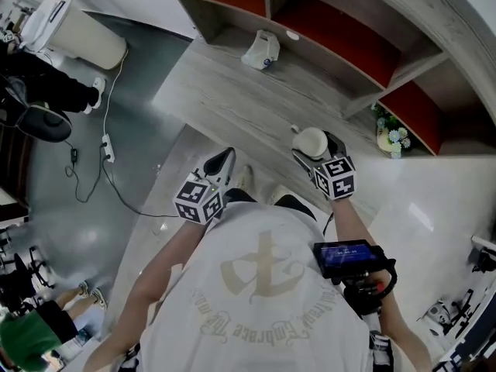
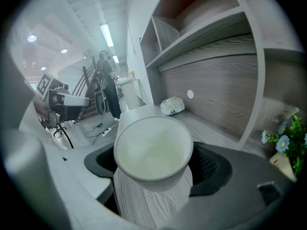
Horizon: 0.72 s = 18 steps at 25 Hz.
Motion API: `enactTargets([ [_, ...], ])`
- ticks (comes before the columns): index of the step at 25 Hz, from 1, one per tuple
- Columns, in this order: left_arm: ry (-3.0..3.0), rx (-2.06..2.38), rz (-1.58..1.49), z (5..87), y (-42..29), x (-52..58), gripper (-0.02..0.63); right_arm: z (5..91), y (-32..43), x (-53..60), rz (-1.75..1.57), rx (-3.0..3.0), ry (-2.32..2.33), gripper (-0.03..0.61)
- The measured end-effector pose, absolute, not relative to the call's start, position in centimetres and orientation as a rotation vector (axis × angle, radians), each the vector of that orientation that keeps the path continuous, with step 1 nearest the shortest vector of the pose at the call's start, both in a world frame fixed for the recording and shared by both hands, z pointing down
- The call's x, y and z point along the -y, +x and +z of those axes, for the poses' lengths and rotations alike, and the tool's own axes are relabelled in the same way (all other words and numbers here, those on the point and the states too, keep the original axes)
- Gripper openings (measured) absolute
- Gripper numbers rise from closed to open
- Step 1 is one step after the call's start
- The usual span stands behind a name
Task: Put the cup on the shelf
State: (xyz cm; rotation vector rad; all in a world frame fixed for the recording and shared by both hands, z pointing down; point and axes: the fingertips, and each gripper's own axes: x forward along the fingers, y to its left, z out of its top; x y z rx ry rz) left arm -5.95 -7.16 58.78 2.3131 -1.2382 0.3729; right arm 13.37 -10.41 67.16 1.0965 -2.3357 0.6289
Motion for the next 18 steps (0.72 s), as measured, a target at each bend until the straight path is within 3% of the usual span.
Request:
enactTargets([
  [18, 2.427, 1.078, 0.395, 58.2, 0.6, 7.2, 0.002, 62.5, 19.0, 8.1, 0.618, 2.382, 1.243, 0.436],
])
